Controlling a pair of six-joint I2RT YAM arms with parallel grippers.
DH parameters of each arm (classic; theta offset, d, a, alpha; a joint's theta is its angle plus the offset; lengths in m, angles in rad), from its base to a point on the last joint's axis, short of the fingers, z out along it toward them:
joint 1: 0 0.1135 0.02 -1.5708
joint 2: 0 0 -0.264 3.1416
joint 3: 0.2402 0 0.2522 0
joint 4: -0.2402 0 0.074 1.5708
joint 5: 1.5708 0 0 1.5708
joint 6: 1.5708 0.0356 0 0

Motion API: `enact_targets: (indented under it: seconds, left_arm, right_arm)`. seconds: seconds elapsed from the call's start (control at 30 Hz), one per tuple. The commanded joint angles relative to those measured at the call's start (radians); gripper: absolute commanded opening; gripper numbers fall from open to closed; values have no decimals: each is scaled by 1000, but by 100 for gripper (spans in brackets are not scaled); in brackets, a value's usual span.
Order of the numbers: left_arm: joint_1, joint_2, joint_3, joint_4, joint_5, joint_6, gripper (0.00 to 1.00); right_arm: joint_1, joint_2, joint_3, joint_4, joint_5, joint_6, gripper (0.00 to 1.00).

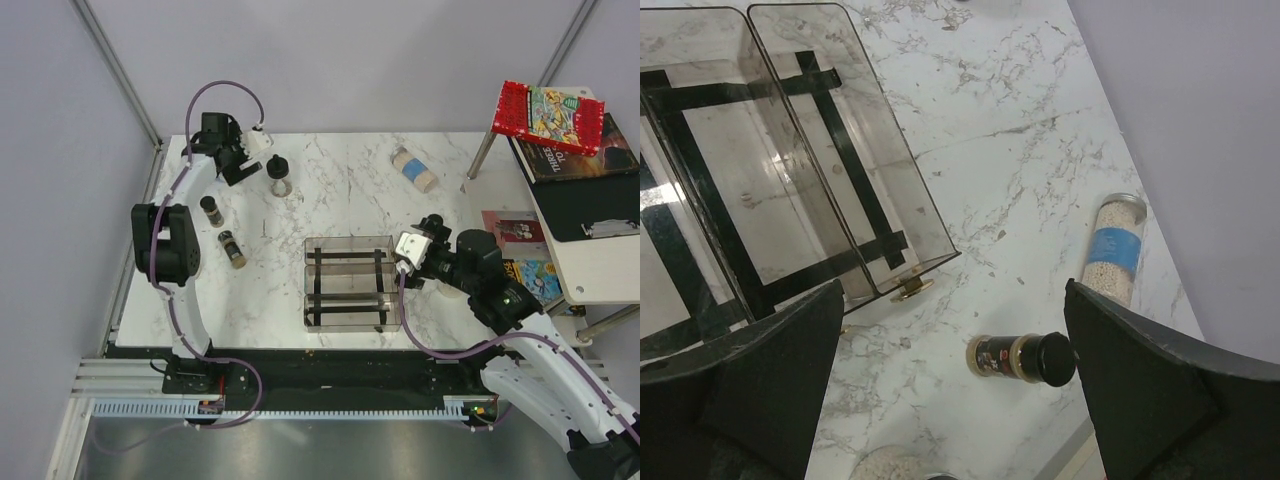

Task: Organize the condiment bottles
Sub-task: Pick up the bottle from the center of the board.

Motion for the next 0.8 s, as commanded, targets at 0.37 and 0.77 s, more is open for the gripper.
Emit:
enact_targets:
  seconds: [0.37,0.77]
  left_arm:
    - [6,191,180,-127,-206,374,100]
    - [25,295,281,-192,-106,406,99]
  right_arm:
    - [35,52,-28,69,-5,-34,98]
    - [35,61,-35,75,17,-39,98]
